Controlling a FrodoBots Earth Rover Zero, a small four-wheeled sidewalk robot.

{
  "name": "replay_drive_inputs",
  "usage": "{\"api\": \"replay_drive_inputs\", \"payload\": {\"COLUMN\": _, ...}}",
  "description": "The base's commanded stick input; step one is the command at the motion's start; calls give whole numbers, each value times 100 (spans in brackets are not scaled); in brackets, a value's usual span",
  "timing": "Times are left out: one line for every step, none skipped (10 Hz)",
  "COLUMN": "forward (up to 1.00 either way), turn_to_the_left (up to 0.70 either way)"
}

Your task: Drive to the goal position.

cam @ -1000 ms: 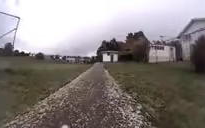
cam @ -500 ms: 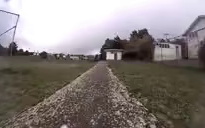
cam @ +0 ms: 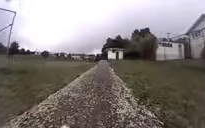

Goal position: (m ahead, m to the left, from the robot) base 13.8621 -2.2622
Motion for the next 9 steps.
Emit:
{"api": "replay_drive_inputs", "payload": {"forward": 70, "turn_to_the_left": 0}}
{"api": "replay_drive_inputs", "payload": {"forward": 70, "turn_to_the_left": 0}}
{"api": "replay_drive_inputs", "payload": {"forward": 70, "turn_to_the_left": 0}}
{"api": "replay_drive_inputs", "payload": {"forward": 70, "turn_to_the_left": 0}}
{"api": "replay_drive_inputs", "payload": {"forward": 70, "turn_to_the_left": 0}}
{"api": "replay_drive_inputs", "payload": {"forward": 70, "turn_to_the_left": 0}}
{"api": "replay_drive_inputs", "payload": {"forward": 70, "turn_to_the_left": 0}}
{"api": "replay_drive_inputs", "payload": {"forward": 70, "turn_to_the_left": 0}}
{"api": "replay_drive_inputs", "payload": {"forward": 70, "turn_to_the_left": 0}}
